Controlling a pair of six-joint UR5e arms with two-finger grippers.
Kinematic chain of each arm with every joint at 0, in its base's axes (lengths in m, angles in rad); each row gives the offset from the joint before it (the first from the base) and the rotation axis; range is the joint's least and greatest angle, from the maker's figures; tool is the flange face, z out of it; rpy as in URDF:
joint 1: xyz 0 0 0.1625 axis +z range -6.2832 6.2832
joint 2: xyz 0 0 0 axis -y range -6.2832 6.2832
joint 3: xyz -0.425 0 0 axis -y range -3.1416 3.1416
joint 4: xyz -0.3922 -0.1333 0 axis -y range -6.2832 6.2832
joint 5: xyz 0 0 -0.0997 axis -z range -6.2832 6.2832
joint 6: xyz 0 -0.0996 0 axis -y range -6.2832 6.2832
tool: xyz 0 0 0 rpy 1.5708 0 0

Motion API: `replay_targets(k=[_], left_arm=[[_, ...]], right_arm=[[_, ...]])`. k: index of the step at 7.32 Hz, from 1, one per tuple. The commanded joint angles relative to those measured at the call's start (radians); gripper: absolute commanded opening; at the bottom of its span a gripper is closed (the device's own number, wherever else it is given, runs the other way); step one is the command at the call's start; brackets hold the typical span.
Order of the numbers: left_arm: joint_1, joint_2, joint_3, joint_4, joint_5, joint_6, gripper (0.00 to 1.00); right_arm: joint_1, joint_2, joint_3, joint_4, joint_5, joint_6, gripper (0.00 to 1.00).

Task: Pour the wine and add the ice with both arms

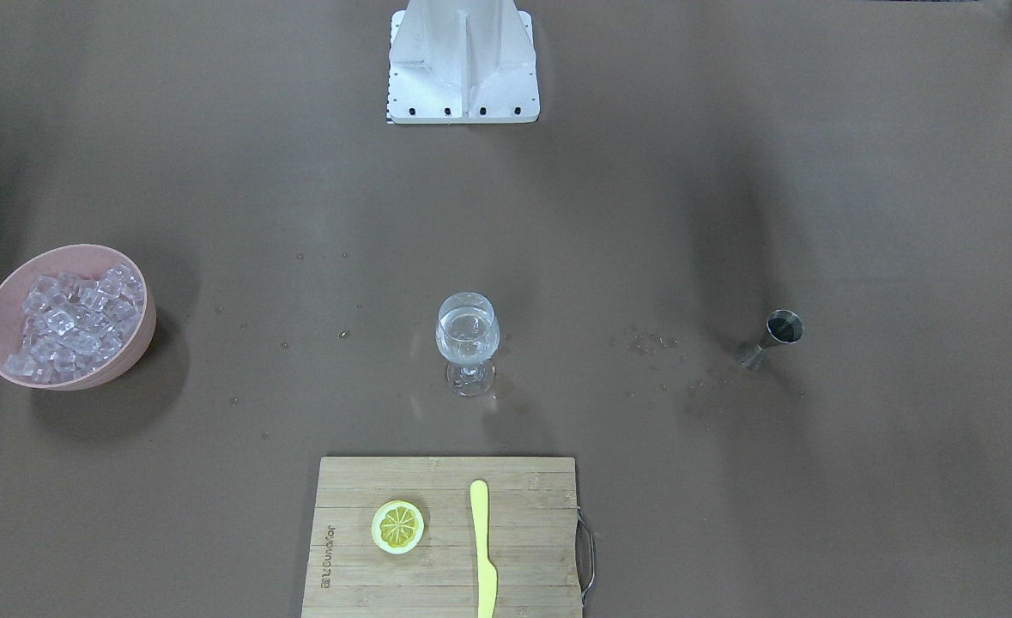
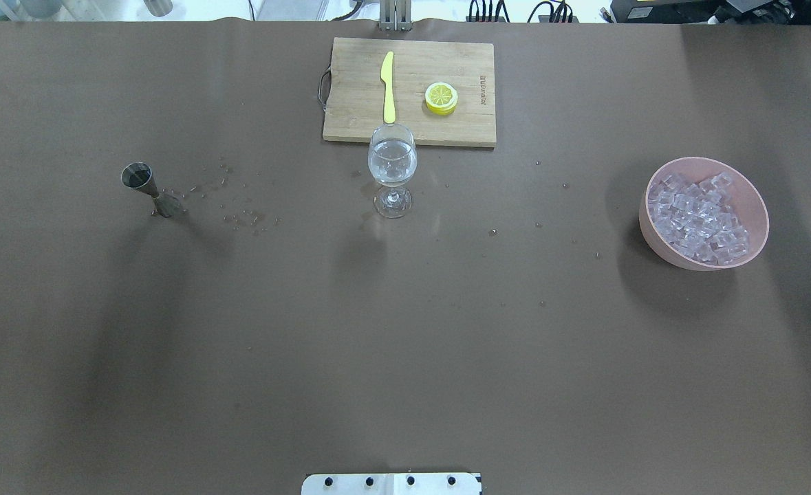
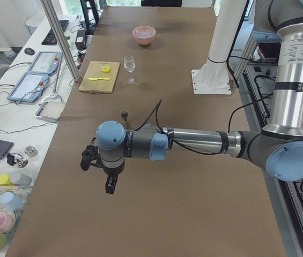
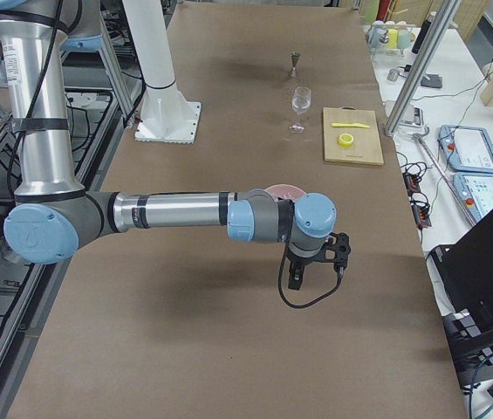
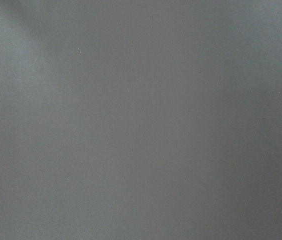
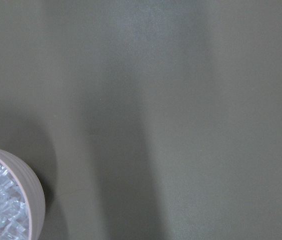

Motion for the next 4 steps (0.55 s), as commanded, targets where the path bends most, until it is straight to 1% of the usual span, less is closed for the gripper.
replay_targets(k=[1,4], left_arm=[[0.003,0.0,0.001,-0.006,0.0,0.0,0.98],[0.003,-0.001,-0.008,-0.012,-0.002,-0.002,0.98]], right_arm=[[0.0,-0.001,0.0,0.0,0.0,0.0,1.0],[0.0,-0.003,0.002,0.002,0.003,-0.002,1.0]])
